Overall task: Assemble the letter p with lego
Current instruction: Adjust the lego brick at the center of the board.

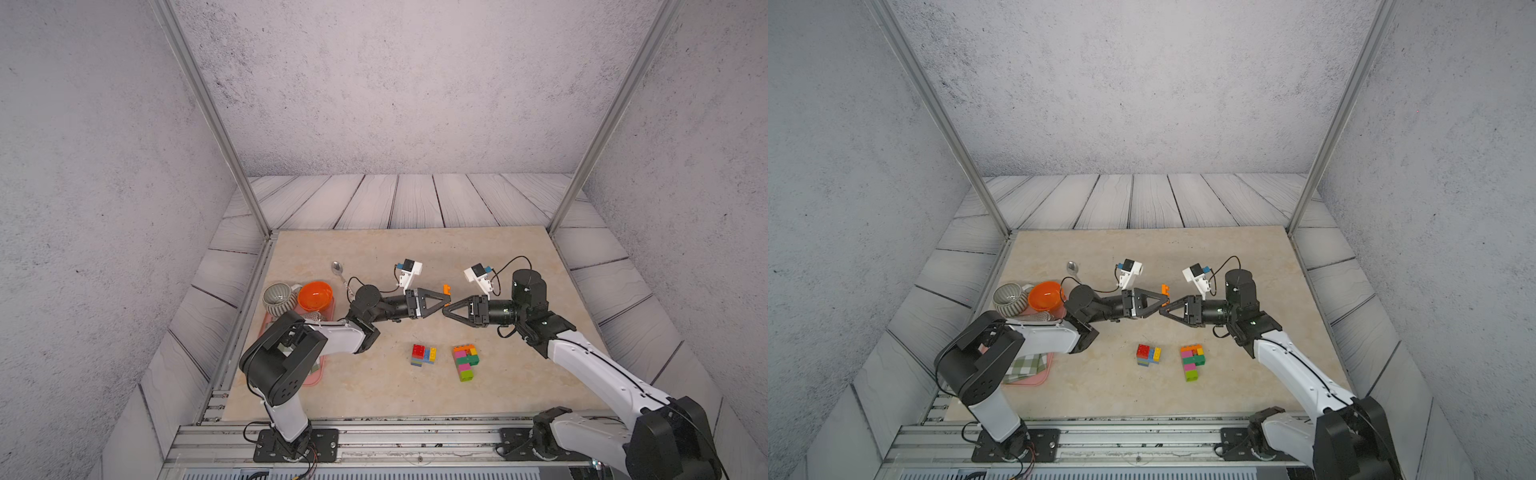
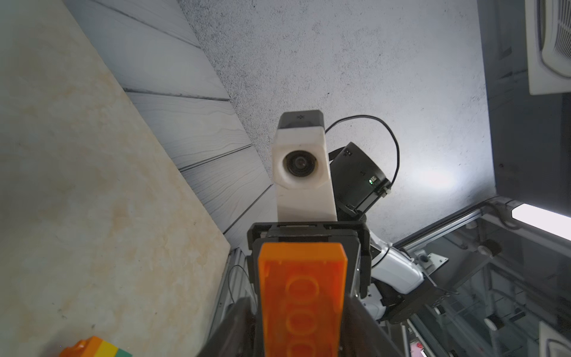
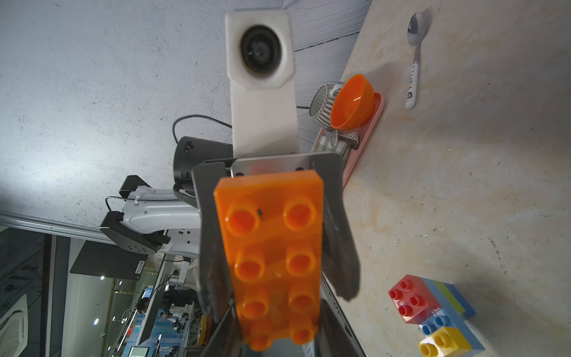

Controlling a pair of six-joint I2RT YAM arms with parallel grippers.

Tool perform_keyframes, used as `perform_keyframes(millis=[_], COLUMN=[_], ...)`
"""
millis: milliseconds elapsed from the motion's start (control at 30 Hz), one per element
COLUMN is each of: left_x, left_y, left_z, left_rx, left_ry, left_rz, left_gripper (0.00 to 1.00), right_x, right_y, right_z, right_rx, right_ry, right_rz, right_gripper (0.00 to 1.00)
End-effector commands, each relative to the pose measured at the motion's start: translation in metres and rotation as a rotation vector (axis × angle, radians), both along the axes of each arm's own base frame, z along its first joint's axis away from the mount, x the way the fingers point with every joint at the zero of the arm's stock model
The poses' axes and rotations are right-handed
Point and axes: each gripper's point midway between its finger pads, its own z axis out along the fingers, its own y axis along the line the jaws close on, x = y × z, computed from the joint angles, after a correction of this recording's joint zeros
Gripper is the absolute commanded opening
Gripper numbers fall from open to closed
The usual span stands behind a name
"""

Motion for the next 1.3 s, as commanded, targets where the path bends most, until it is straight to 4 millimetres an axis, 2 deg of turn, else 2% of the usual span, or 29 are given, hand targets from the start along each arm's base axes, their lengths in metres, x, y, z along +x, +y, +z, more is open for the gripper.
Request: perform_keyframes(millis=[0,100,133,333,467,667,867,1067,1267], left_x=[-0.001,0.009,0.014,0.033,0.027,0.020,0.013,0.012,0.012], left_y=[0.002,0.011,0.016,0.064,0.090,0.118,0.141,0.158,0.166], left_z=[-0.008,-0.019,-0.026,-0.056,-0.060,-0.070,-0.081,-0.083,-0.093], left_rx=[0.050,0.146,0.193,0.496,0.631,0.736,0.820,0.879,0.916], left_ry=[-0.022,-0.019,-0.011,0.004,-0.029,-0.046,-0.048,-0.048,-0.043], left_rz=[0.022,0.088,0.119,0.311,0.374,0.463,0.518,0.569,0.590], left_gripper=[0.74,0.97,0.98,0.98,0.98,0.98,0.98,0.98,0.98], right_x=[0.002,0.004,0.005,0.018,0.033,0.061,0.080,0.088,0.091], right_y=[-0.002,-0.007,-0.009,-0.025,-0.038,-0.061,-0.067,-0.070,-0.074], right_z=[-0.008,-0.029,-0.037,-0.086,-0.115,-0.147,-0.176,-0.205,-0.223], right_rx=[-0.039,-0.131,-0.177,-0.408,-0.559,-0.807,-1.001,-1.221,-1.387], right_ry=[-0.007,0.007,0.010,0.041,0.042,0.040,0.035,-0.003,-0.054], right_rz=[-0.012,-0.029,-0.037,-0.081,-0.122,-0.177,-0.165,-0.117,-0.081], right_gripper=[0.32,0.32,0.32,0.32,0.32,0.31,0.32,0.33,0.41])
